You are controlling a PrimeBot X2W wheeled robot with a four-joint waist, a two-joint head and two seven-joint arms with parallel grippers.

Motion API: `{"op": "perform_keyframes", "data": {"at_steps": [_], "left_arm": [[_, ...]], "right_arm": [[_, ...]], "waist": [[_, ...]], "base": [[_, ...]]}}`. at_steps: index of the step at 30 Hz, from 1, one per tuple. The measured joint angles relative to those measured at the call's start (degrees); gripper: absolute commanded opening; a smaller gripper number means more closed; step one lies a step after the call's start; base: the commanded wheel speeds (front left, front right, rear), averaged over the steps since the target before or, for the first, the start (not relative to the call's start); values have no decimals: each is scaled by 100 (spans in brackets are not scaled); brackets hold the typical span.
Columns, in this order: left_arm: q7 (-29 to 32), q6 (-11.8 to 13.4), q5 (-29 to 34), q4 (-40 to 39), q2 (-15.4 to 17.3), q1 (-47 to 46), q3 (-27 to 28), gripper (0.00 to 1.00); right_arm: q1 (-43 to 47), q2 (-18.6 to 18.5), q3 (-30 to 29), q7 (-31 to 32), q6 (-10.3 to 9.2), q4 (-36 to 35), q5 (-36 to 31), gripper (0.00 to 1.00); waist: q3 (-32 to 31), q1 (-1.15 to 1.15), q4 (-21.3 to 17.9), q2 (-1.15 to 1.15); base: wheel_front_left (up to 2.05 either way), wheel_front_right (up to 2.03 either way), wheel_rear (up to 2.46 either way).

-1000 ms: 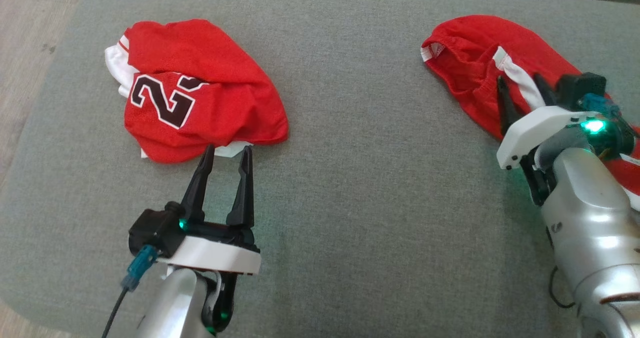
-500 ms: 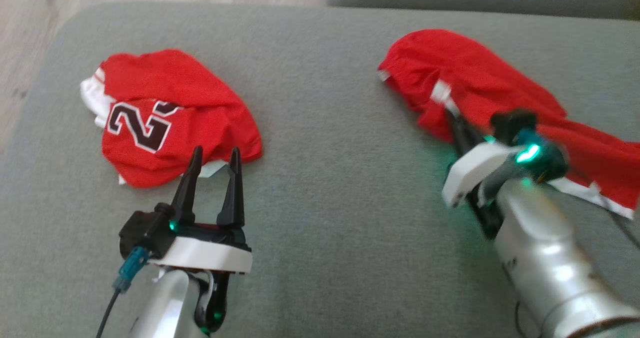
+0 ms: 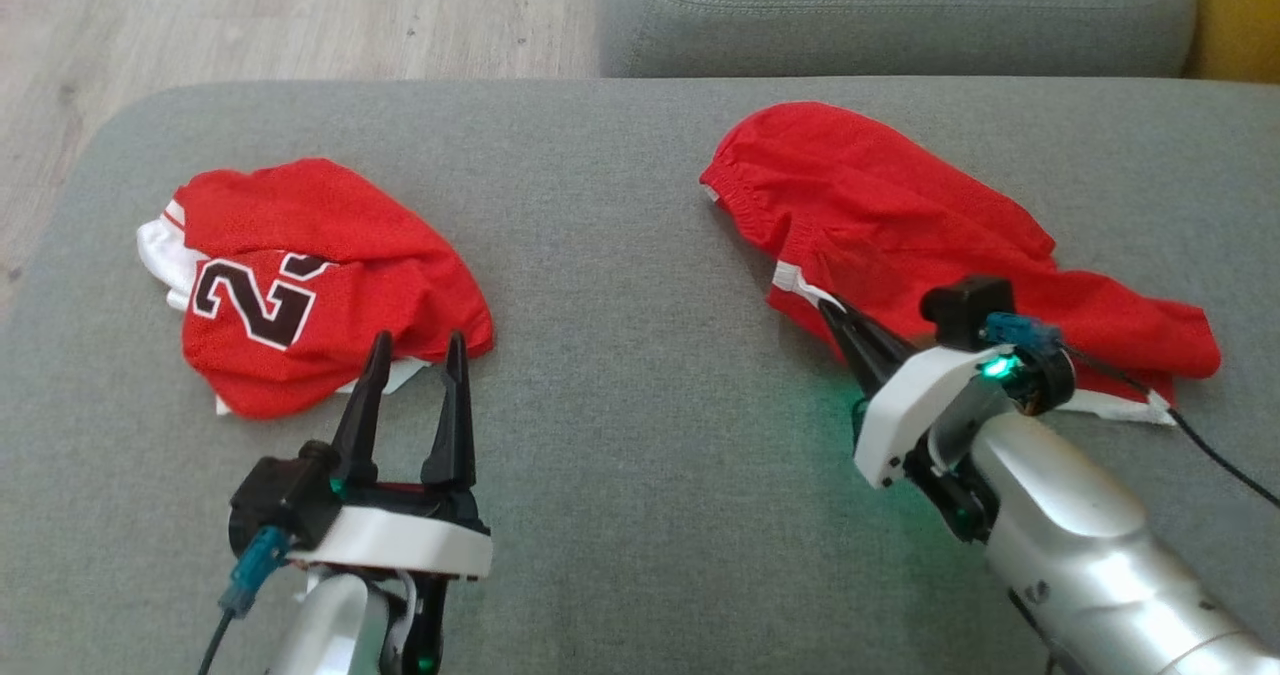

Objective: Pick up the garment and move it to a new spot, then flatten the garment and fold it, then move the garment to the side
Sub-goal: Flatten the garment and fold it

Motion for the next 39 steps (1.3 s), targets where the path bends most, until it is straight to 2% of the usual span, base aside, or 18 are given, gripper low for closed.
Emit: {"op": "perform_keyframes", "data": {"at_steps": [1, 2, 11, 15, 19, 24, 26, 29, 33, 39], "left_arm": [[0, 0, 15, 0, 0, 12, 1, 100], [0, 0, 38, 1, 1, 25, 4, 100], [0, 0, 44, -11, 1, 32, 146, 100], [0, 0, 49, -38, 1, 35, 181, 100], [0, 0, 49, -108, 1, 43, 240, 100], [0, 0, 49, -168, 2, 65, 336, 100], [0, 0, 48, -209, 1, 82, 350, 100], [0, -4, 48, -234, -1, 87, 345, 100], [0, -20, 48, -229, 0, 58, 333, 100], [0, -27, 124, -187, 0, -114, 307, 100]], "right_arm": [[-1, -57, 59, 18, 0, -22, 78, 39], [-2, -94, 88, 29, 0, -24, 113, 100], [-36, -136, 124, -290, 0, 55, 158, 100], [-34, -133, -69, -532, 0, 22, 143, 100], [-16, -135, -769, -749, 0, -68, 25, 100], [384, -78, -2161, -813, 0, -560, -795, 100], [784, 89, -2869, -818, 0, -1021, -1270, 100], [1529, 469, -3616, -829, 0, -1594, -1916, 100], [2267, 747, -4038, -829, 0, -1963, -2405, 100], [2228, 784, -4161, -829, 0, -2093, -2461, 100]], "waist": [[-6, 0, 9, 0], [-10, 0, 16, 0], [15, 1, -108, 0], [-55, 1, -257, 0], [-142, 1, -463, 0], [-195, 1, -781, 0], [-182, 1, -914, 0], [-123, 1, -1100, 0], [42, 1, -1271, 0], [287, 1, -1399, 0]], "base": [[0, 0, 0], [0, 0, 0], [0, 0, 0], [0, 0, 0], [0, 0, 0], [0, 0, 0], [0, 0, 0], [0, 0, 0], [0, 0, 0], [0, 0, 0]]}}
